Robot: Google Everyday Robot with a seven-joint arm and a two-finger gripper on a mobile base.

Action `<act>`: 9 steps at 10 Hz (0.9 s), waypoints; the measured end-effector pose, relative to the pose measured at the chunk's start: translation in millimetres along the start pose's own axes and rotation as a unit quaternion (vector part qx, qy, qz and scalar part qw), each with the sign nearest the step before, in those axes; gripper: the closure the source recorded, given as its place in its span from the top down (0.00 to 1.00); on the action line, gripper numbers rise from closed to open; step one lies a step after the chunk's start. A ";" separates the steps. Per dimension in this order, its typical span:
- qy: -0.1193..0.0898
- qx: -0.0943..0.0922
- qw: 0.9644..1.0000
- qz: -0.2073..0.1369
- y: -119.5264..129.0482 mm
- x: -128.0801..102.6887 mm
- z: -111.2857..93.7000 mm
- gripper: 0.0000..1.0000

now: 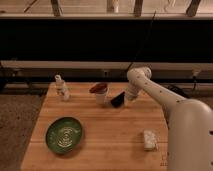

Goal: Push the eraser across the table

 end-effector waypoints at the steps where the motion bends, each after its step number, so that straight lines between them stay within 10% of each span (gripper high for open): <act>1: 0.000 -0.001 1.000 0.000 0.1 -0.2 -0.8 0.00; 9: -0.001 0.008 1.000 -0.015 -20.5 -2.2 -0.1 0.00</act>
